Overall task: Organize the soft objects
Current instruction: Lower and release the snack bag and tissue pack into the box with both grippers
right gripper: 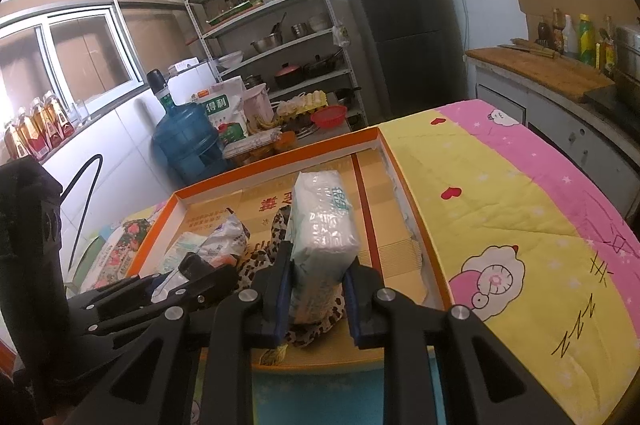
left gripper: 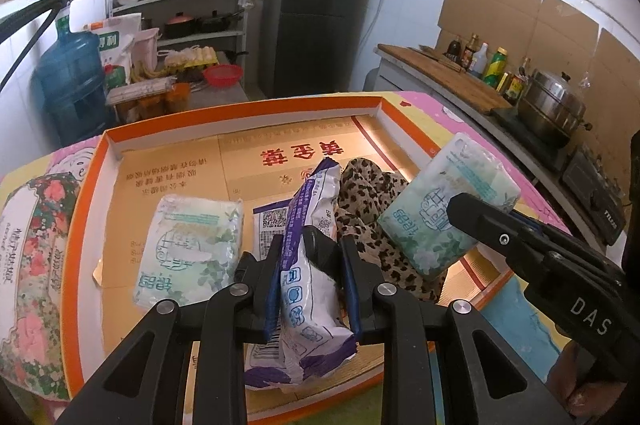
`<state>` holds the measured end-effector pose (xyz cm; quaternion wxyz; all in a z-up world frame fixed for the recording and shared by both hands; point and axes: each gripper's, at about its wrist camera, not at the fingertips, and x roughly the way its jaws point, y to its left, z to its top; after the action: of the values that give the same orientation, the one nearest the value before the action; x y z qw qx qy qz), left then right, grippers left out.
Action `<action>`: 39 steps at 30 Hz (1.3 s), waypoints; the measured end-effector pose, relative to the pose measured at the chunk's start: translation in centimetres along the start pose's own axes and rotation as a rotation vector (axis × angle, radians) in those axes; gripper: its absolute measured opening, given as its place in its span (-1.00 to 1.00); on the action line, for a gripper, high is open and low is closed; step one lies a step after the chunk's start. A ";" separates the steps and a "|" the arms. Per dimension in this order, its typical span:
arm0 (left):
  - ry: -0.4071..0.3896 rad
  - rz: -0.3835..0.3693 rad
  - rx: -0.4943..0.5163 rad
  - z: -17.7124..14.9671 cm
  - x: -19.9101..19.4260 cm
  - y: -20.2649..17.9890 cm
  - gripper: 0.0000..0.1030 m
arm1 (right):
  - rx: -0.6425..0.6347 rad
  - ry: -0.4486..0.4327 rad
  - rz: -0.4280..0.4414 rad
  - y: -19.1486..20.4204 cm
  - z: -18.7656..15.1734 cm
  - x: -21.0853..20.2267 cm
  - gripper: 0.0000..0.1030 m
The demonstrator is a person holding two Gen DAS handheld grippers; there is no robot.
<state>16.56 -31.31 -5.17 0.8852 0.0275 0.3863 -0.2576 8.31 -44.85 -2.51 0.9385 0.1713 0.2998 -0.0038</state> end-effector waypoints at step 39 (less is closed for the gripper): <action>-0.047 -0.002 -0.013 0.2 -2.4 0.1 0.12 | 0.009 -0.060 -0.126 -0.4 0.1 -1.5 0.35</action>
<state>15.38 -30.26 -3.38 0.8940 0.0152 0.3670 -0.2567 7.11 -45.37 -1.67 0.9441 0.1562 0.2818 -0.0695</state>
